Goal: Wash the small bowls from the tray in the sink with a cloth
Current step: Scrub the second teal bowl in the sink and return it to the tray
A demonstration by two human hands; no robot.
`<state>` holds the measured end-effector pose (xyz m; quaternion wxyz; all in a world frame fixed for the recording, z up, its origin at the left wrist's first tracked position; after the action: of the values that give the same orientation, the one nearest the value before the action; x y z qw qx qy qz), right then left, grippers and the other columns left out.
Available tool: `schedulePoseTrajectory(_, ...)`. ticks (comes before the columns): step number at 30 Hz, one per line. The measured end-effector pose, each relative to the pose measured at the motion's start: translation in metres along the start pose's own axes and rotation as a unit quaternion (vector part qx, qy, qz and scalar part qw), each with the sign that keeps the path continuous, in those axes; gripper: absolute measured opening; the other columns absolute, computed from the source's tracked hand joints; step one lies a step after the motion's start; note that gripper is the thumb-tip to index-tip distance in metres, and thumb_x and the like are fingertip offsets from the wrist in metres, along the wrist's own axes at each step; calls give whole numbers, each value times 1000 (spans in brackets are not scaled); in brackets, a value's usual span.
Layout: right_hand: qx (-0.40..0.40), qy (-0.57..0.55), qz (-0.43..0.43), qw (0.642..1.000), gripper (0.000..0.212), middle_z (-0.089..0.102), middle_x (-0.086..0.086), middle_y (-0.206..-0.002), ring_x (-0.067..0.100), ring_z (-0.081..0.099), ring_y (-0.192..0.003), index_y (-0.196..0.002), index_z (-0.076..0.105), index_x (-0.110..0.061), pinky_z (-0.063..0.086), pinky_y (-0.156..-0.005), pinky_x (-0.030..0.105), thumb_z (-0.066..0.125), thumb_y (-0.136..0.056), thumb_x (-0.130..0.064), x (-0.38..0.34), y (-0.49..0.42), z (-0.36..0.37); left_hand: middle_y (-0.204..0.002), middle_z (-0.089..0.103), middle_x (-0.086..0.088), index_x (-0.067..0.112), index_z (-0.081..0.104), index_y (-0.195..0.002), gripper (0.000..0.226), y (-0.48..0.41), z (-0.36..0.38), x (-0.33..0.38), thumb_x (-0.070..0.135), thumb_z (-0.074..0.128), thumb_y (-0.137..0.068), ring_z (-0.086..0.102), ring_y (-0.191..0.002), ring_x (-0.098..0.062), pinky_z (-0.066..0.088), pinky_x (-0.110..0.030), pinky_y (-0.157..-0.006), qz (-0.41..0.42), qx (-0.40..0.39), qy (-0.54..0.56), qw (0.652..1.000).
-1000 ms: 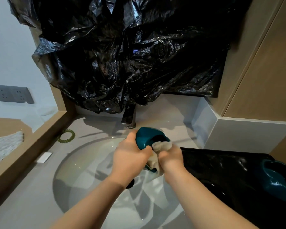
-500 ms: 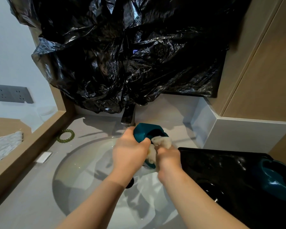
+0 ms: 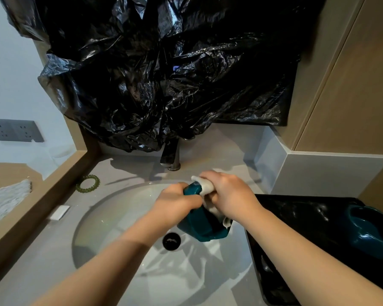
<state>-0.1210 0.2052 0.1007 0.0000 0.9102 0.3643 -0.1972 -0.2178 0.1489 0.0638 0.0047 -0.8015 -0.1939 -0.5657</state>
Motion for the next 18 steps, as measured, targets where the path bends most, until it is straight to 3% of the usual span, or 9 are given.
schedulePoseTrajectory(4, 82, -20, 39, 996, 33, 64, -1, -110, 25, 56, -103, -118, 55, -29, 47, -80, 35, 54, -86, -20, 2, 3, -9, -61, 54, 4, 23, 54, -71, 21, 5, -3, 1, 29, 52, -51, 50, -59, -14, 35, -26, -55, 50, 109, 25, 993)
schedulePoseTrajectory(6, 131, -178, 147, 964, 23, 65, 3, -94, 24, 60, -90, -102, 61, -22, 48, -72, 28, 51, -86, -10, 19, 6, -3, -67, 59, 6, 28, 54, -74, 24, 5, -7, 1, 31, 51, -51, 55, -65, -15, 41, -27, -59, 51, 161, 60, 984)
schedulePoseTrajectory(7, 145, -310, 212, 915, 18, 62, 5, -82, 22, 61, -76, -88, 61, -18, 47, -62, 24, 48, -86, -6, 28, 9, 6, -71, 61, 7, 31, 54, -77, 26, 6, -10, 1, 32, 51, -51, 58, -69, -15, 45, -28, -63, 52, 184, 75, 979)
schedulePoseTrajectory(8, 145, -448, 273, 839, 20, 59, 8, -73, 21, 58, -62, -77, 59, -14, 46, -53, 22, 45, -86, -2, 31, 14, 20, -74, 63, 9, 34, 54, -78, 26, 6, -12, 3, 33, 51, -52, 60, -73, -15, 48, -29, -67, 57, 203, 79, 974)
schedulePoseTrajectory(10, 105, -600, 376, 698, 21, 61, 16, -74, 26, 59, -61, -78, 62, -8, 55, -60, 31, 45, -87, 1, 29, 25, 54, -77, 64, 12, 37, 52, -79, 25, 8, -13, 5, 35, 52, -54, 62, -77, -13, 49, -30, -71, 66, 223, 72, 970)
schedulePoseTrajectory(12, 45, -635, 420, 647, 22, 67, 21, -86, 33, 64, -75, -94, 66, -3, 57, -76, 51, 46, -86, 1, 23, 32, 76, -79, 64, 12, 38, 51, -80, 24, 9, -11, 6, 36, 52, -56, 61, -77, -10, 49, -29, -71, 71, 227, 67, 969)
schedulePoseTrajectory(13, 25, -636, 421, 646, 24, 68, 21, -86, 34, 64, -77, -98, 66, -1, 55, -78, 55, 45, -86, 0, 22, 33, 80, -78, 64, 12, 38, 50, -81, 25, 10, -10, 5, 35, 52, -56, 61, -76, -10, 49, -29, -70, 71, 222, 64, 970)
schedulePoseTrajectory(15, 27, -608, 404, 683, 23, 66, 17, -80, 31, 62, -74, -91, 65, -2, 56, -75, 45, 43, -88, 0, 30, 30, 72, -76, 64, 12, 37, 50, -81, 26, 11, -7, 6, 34, 53, -55, 61, -74, -9, 49, -28, -67, 73, 205, 53, 975)
schedulePoseTrajectory(18, 92, -478, 315, 815, 26, 62, 5, -75, 25, 58, -76, -71, 60, -14, 50, -73, 32, 44, -85, 2, 45, 17, 38, -77, 64, 12, 36, 50, -86, 34, 9, -4, 8, 33, 54, -52, 62, -76, -11, 50, -28, -66, 66, 171, 9, 983)
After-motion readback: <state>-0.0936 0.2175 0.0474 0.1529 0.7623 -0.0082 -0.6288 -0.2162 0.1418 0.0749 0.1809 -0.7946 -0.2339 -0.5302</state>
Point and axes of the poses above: each hand's wrist, its own y-axis away from the middle knuckle, its own z-axis out of the palm, x = y × z, the point moved 7 cm from there along -y, towards the middle knuckle
